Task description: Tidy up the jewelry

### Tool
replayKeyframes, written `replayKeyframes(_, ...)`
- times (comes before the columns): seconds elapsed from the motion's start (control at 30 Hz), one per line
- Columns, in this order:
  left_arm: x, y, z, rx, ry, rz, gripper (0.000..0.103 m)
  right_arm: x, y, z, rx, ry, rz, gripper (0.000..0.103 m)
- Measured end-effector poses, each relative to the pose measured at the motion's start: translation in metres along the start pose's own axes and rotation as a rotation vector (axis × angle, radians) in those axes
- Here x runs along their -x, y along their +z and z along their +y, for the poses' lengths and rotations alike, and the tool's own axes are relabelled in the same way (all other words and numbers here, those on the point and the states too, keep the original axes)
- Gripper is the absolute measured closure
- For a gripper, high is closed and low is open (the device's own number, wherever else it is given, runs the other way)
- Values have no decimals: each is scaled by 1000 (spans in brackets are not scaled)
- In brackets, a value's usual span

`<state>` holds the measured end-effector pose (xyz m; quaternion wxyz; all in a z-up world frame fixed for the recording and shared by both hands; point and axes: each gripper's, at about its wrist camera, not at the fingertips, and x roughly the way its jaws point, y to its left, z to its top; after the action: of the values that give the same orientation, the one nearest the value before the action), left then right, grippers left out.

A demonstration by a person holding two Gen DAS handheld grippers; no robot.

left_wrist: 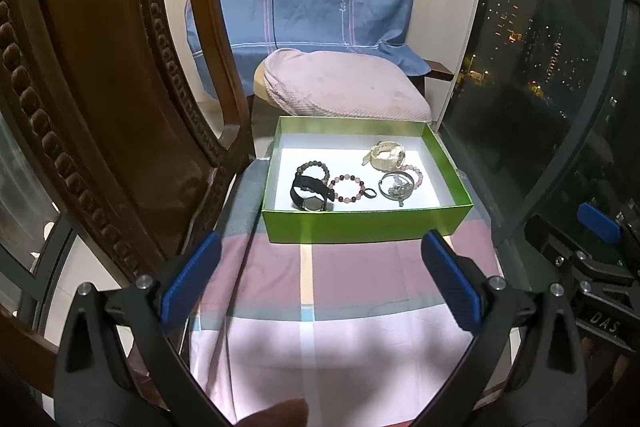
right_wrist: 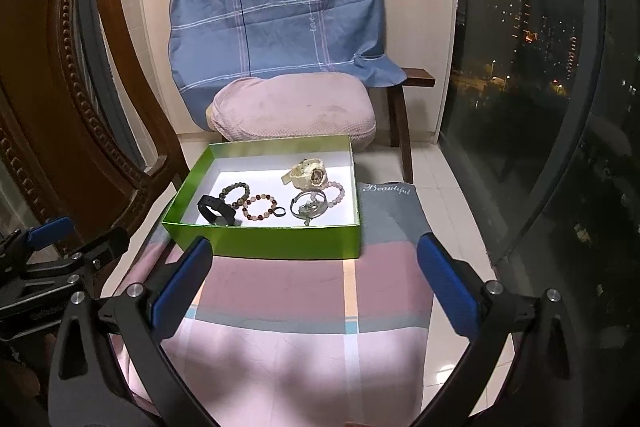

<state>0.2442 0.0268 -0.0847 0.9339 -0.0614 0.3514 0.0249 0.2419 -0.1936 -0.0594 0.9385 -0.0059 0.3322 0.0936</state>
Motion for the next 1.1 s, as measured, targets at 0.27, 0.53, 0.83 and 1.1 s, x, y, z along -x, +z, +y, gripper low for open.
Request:
replayKeyframes(0.27,-6,-1,0,-4,0,6,4,-1,1,2,7,-4,0,3)
replayKeyframes(0.53,-6,-2,2,0,-4,11,4,-3,1,1,8,-6,5,3)
replayKeyframes(0.83,-5,-1,3,2,-6,17,4,-5,-1,2,12,-8,8,3)
replayKeyframes(1.1,-5,-1,2,-3,-7,19,4,-7,-3,1,14,-7,12,3)
